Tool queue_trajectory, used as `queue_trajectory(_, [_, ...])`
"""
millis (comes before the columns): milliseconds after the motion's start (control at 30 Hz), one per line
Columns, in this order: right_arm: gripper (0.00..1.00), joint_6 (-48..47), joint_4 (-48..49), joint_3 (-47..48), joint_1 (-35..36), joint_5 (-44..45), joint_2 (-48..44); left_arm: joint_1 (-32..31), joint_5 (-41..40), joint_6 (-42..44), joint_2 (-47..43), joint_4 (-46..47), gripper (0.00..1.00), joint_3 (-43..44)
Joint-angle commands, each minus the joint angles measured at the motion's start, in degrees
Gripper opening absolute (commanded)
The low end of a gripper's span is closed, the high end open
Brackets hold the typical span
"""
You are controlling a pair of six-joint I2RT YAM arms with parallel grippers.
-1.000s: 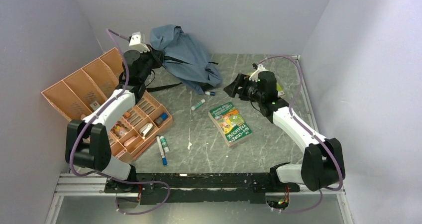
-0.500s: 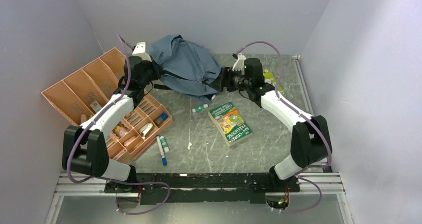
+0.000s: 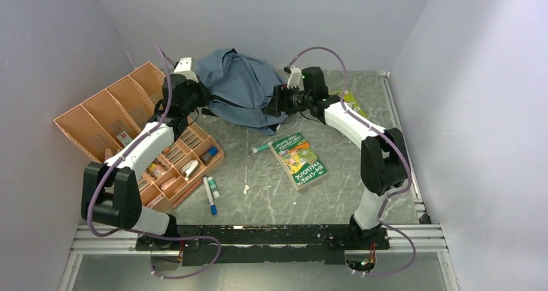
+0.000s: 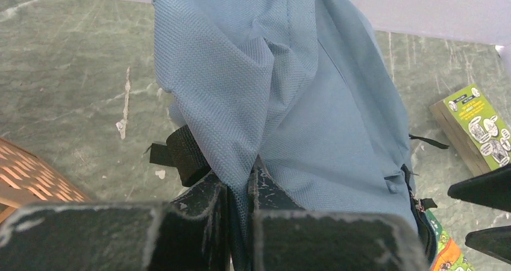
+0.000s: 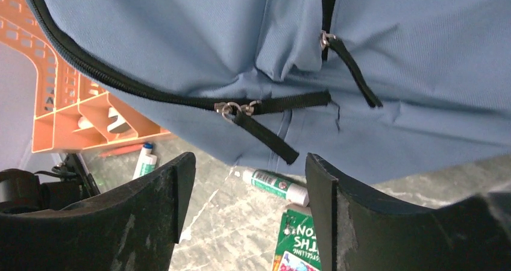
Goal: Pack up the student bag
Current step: Unzip the student bag at the center of the board.
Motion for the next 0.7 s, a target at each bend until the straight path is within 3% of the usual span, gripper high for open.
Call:
queue_trajectory(0, [0.74,-4.83,-3.94,5.95,0.11,-4.93,4.49,-0.32,0.85,2.07,0.87,-1.19,0.07,-0.38])
queue_trajectory(400, [0.75,-8.97,-10.75,13.84,0.07,-10.44,14.48,-0.35,1.57,3.24,1.13,-0.80,0.09,-0.74])
queue_trajectory(667, [0.40,-8.64,-9.48,12.60,0.09,-14.22,13.71,-0.32,1.83,3.34,1.08,-0.38,0.09,-1.09])
